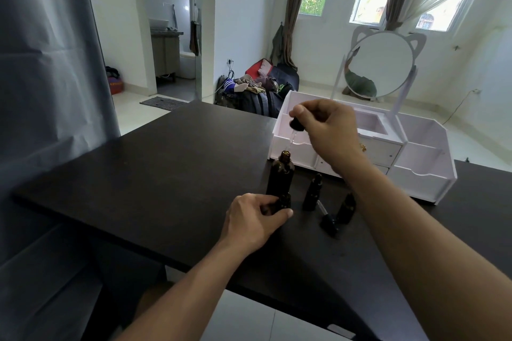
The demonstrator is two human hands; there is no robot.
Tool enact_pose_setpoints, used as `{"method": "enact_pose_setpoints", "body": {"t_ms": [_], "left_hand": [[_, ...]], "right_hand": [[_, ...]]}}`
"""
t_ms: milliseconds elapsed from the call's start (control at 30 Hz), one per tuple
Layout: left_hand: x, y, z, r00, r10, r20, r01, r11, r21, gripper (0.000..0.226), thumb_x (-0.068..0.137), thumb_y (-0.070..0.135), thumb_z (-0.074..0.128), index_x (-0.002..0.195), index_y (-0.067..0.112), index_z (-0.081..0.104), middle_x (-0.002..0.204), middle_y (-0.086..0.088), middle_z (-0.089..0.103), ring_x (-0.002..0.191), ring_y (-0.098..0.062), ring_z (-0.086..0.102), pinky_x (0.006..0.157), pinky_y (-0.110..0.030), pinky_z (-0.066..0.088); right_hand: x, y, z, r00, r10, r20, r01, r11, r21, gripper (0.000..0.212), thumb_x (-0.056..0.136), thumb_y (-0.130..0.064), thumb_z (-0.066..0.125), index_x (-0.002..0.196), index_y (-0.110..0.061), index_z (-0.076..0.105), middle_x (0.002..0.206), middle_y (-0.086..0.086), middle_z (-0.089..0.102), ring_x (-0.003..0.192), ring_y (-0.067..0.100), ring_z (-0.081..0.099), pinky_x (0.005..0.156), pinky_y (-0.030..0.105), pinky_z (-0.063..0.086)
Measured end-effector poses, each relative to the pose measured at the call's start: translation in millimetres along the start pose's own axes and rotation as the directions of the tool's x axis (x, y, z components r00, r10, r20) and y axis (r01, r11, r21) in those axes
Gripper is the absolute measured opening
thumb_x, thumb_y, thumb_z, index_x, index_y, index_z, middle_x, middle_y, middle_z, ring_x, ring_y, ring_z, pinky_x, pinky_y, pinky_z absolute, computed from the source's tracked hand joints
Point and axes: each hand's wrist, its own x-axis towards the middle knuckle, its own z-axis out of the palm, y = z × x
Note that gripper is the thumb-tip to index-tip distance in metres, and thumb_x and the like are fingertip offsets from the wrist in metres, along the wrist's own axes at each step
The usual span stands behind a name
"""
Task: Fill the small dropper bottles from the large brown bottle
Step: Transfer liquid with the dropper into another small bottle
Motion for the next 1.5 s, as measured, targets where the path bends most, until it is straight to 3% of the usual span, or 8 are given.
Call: {"method": "enact_pose_setpoints", "body": {"t_ms": [167,333,533,700,1233,1400,1500], "left_hand": [[1.3,-1.9,0.1,1.0,0.006,-0.008,-0.006,1.0,0.013,0.031,0.076,0.052,0.074,0.099,0.031,0.075,0.076,0.009,0.069,0.075,-0.007,0.065,0.076,-0.032,0.056],[1.5,-6.3,1.4,0.999,0.048,-0.015,-0.048,0.999,-0.001,0.024,0.076,0.05,0.074,0.086,0.028,0.077,0.068,0.005,0.068,0.068,-0.008,0.064,0.071,-0.035,0.056],[2.7,-7.5,1.9,0.999,0.047,-0.02,-0.047,0.999,-0.016,0.032,0.075,0.05,0.076,0.099,0.029,0.076,0.075,0.011,0.07,0.074,-0.004,0.065,0.076,-0.032,0.057],[4.0,-7.0,2.4,1.0,0.031,-0.004,-0.031,1.0,-0.002,0.033,0.076,0.05,0.075,0.103,0.03,0.076,0.076,0.013,0.069,0.075,-0.004,0.065,0.076,-0.031,0.056],[3.9,-5.2,2.9,1.0,-0.004,-0.003,0.004,1.0,0.008,0.032,0.076,0.05,0.075,0.103,0.032,0.074,0.08,0.012,0.07,0.079,-0.003,0.065,0.078,-0.033,0.057],[4.6,-6.9,4.2,0.999,-0.003,-0.032,0.004,1.0,0.026,0.044,0.074,0.052,0.075,0.111,0.028,0.073,0.083,0.01,0.07,0.08,-0.005,0.066,0.076,-0.03,0.056],[4.1,-6.7,3.4,1.0,-0.008,-0.017,0.008,1.0,0.027,0.045,0.076,0.052,0.074,0.114,0.028,0.071,0.086,0.011,0.069,0.082,-0.005,0.065,0.078,-0.029,0.056]], "right_hand": [[10.5,-24.0,-18.0,0.99,-0.088,-0.108,0.089,0.996,0.005,0.016,0.092,-0.021,0.067,0.098,-0.009,0.074,0.085,0.003,0.075,0.079,0.015,0.074,0.081,0.039,0.06],[0.6,-32.3,-27.3,0.993,-0.098,-0.065,0.099,0.995,0.002,0.015,0.092,-0.019,0.066,0.098,-0.008,0.074,0.081,-0.003,0.074,0.073,0.007,0.073,0.077,0.028,0.06],[-21.9,-18.8,-23.3,0.997,-0.033,0.068,0.032,0.999,0.014,0.008,0.091,-0.02,0.067,0.087,-0.017,0.073,0.078,0.0,0.075,0.07,0.009,0.073,0.077,0.032,0.059],[-34.8,-10.3,-17.9,0.993,-0.014,0.114,0.015,1.0,-0.004,0.008,0.092,-0.019,0.066,0.093,-0.015,0.073,0.08,-0.003,0.075,0.07,0.003,0.072,0.073,0.023,0.057],[-37.6,-4.7,-12.2,0.993,-0.015,0.116,0.019,0.999,-0.029,0.008,0.091,-0.018,0.067,0.088,-0.016,0.074,0.08,-0.004,0.074,0.072,0.006,0.071,0.07,0.023,0.056],[-39.2,-0.6,-10.3,0.993,0.009,0.115,-0.004,0.999,-0.038,0.011,0.09,-0.017,0.069,0.081,-0.018,0.074,0.079,0.006,0.075,0.076,0.024,0.072,0.076,0.046,0.059],[-39.4,-0.2,-10.3,0.993,0.008,0.115,-0.004,0.999,-0.033,0.011,0.089,-0.017,0.069,0.079,-0.019,0.073,0.079,0.008,0.075,0.077,0.027,0.072,0.076,0.05,0.058]]}}
